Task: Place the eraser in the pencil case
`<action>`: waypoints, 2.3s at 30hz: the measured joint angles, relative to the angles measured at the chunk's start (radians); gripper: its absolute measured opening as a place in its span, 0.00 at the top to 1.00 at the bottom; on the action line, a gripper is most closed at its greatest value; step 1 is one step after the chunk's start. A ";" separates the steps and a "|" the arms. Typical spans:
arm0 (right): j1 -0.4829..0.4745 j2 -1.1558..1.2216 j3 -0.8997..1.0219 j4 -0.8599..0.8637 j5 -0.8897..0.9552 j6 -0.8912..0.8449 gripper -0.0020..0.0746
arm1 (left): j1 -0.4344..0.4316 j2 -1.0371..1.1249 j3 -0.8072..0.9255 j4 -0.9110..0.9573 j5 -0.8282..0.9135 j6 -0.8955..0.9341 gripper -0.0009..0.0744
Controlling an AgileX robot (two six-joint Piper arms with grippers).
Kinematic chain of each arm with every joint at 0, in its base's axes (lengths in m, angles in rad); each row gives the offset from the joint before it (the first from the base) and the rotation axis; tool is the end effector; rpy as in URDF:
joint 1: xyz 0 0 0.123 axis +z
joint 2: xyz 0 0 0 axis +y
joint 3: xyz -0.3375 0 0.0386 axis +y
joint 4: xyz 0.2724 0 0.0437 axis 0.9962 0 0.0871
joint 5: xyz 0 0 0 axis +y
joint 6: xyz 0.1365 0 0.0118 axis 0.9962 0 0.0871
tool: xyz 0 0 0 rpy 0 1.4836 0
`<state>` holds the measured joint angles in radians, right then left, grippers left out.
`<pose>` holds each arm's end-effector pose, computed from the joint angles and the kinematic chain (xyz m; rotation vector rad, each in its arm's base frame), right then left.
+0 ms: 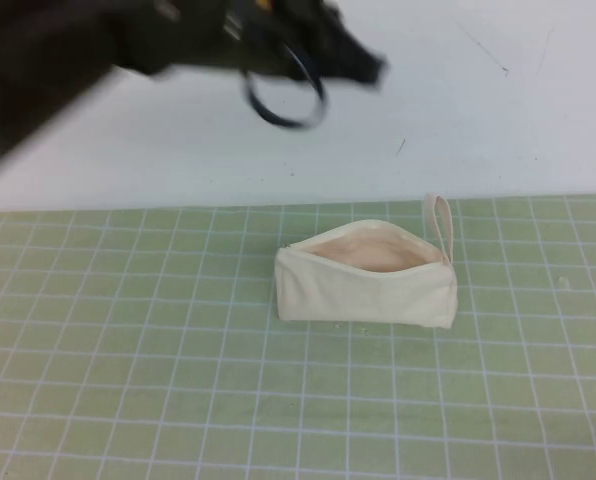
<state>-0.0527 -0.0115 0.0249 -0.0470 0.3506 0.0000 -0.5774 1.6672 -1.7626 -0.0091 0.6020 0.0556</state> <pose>0.0666 -0.0057 0.1602 0.0192 1.8479 -0.0825 0.3875 -0.2533 0.4688 0.6206 1.9084 -0.3457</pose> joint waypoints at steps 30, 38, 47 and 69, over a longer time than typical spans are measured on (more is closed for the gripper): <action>0.000 0.000 0.000 0.000 0.000 0.000 0.97 | 0.000 -1.223 1.195 0.271 -0.217 -0.452 0.99; 0.000 0.000 0.000 0.000 0.000 0.000 0.97 | 0.000 -1.269 1.350 0.213 -0.228 -0.462 0.99; 0.000 0.000 0.000 0.000 0.000 0.000 0.97 | 0.000 -1.276 1.506 0.216 -0.199 -0.462 0.99; -0.001 0.000 0.000 0.000 0.000 0.000 0.97 | 0.504 -1.676 1.788 -0.023 -0.327 -0.232 0.99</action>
<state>-0.0533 -0.0115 0.0249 -0.0470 0.3506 0.0000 -0.0735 -0.0091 0.0252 -0.0319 0.2753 -0.1764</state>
